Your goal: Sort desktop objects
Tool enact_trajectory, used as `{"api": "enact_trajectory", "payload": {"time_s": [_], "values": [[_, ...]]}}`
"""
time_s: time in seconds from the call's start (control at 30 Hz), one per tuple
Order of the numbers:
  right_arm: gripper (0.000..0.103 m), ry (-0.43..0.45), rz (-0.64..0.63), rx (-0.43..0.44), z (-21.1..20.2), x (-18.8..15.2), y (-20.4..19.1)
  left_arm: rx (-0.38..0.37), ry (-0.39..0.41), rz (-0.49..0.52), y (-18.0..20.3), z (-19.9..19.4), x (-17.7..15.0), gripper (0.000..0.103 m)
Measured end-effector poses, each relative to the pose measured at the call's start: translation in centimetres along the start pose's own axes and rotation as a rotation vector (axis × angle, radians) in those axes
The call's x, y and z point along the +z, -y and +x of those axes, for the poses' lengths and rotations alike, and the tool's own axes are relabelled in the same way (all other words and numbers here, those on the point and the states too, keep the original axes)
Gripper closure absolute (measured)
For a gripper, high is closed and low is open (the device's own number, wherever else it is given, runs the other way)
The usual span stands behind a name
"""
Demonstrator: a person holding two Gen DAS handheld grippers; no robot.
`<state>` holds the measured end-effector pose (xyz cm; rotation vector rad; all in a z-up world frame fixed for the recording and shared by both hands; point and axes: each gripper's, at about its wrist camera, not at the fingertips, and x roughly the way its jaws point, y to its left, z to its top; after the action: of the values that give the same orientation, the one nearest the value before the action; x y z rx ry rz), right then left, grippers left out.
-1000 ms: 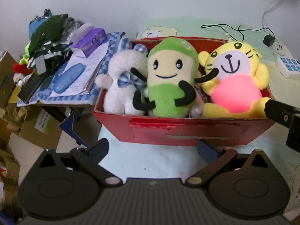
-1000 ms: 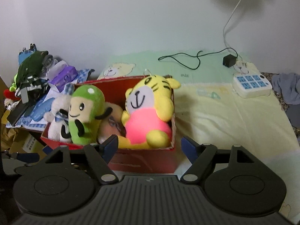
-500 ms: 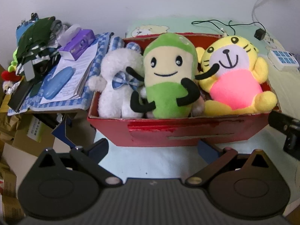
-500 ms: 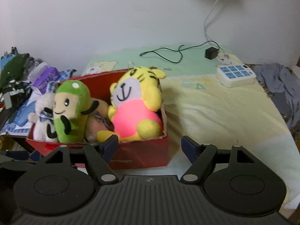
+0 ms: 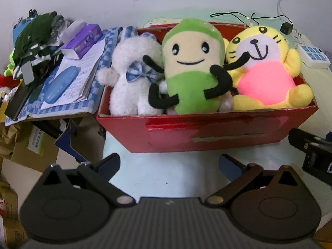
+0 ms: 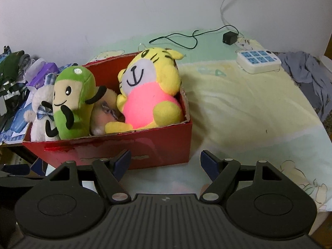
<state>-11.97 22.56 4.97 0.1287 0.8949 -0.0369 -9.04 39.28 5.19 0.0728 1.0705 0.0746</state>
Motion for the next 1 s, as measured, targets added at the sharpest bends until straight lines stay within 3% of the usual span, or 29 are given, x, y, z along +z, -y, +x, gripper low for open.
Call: {"api": "enact_trajectory", "payload": {"time_s": [0.37,1.0], "values": [[0.026,-0.033,-0.054,0.037,1.6,0.5,-1.2,0.024,-0.017,-0.044,-0.9,0.8,0.3,0.002],[0.026,-0.036,-0.087,0.002,3.0,1.4,-0.9,0.033,-0.030,-0.032,0.1,1.8,1.0,0.002]]}}
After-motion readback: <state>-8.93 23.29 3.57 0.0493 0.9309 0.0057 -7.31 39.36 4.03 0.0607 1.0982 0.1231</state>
